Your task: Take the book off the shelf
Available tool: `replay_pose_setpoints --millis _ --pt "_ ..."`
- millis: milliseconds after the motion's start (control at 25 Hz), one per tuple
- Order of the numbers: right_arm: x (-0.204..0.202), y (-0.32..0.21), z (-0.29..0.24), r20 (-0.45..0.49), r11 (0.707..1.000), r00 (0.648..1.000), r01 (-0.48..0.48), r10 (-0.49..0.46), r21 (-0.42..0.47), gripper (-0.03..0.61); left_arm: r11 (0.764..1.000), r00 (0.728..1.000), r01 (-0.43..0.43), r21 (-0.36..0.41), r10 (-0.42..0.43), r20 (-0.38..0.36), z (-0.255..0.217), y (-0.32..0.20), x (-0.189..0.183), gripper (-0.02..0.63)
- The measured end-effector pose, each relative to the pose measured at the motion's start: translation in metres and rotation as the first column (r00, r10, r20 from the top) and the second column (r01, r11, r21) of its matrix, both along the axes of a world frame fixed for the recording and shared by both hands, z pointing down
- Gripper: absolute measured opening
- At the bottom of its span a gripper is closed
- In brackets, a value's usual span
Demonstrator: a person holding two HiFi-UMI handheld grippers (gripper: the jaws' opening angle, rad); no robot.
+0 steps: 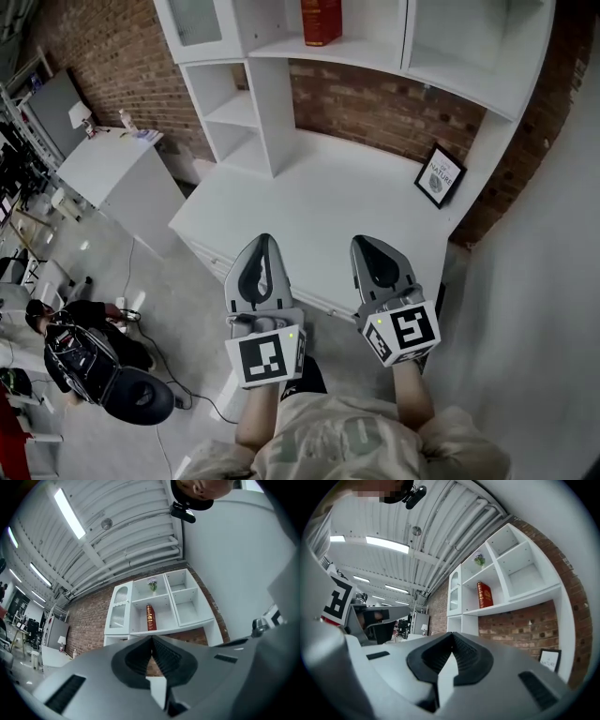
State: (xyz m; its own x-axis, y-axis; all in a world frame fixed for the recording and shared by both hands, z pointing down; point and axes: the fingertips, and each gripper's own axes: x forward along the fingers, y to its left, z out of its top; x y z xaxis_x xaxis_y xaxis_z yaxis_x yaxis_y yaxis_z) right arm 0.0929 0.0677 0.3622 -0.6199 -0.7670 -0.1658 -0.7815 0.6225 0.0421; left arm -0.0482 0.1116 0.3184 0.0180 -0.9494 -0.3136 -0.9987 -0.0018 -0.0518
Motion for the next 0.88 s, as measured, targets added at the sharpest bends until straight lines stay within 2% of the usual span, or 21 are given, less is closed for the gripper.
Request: replay_pose_setpoints --millis 280,520,600,680,760,880 --pt "-0.068 -0.100 -0.024 -0.032 0.997 0.999 0.004 -0.002 0.074 0.014 1.000 1.000 -0.005 0.013 0.005 0.002 -0.016 -0.111 -0.059 0.012" --pt "-0.115 -0.190 -0.054 -0.041 0.992 0.998 -0.050 0.055 0.115 0.014 0.996 0.997 -0.083 0.037 0.083 -0.002 -0.042 -0.209 -0.097 0.012" --pt "-0.129 -0.212 -0.061 -0.053 0.990 0.996 -0.062 0.069 0.126 0.014 0.994 0.994 -0.105 0.020 0.105 -0.004 -0.044 -0.236 -0.108 0.012" --pt "-0.138 -0.230 -0.063 -0.062 0.991 0.995 -0.069 0.077 0.116 0.014 0.991 0.991 -0.133 -0.011 0.133 -0.008 -0.039 -0.261 -0.113 0.012" --pt "-0.142 -0.246 -0.061 -0.063 0.994 0.995 -0.069 0.074 0.091 0.014 0.984 0.984 -0.177 -0.017 0.176 -0.037 -0.039 -0.283 -0.105 0.012" --pt "-0.140 -0.269 -0.056 -0.064 0.994 0.994 -0.085 0.089 0.069 0.014 0.976 0.976 -0.214 -0.026 0.213 -0.041 -0.037 -0.304 -0.089 0.012"
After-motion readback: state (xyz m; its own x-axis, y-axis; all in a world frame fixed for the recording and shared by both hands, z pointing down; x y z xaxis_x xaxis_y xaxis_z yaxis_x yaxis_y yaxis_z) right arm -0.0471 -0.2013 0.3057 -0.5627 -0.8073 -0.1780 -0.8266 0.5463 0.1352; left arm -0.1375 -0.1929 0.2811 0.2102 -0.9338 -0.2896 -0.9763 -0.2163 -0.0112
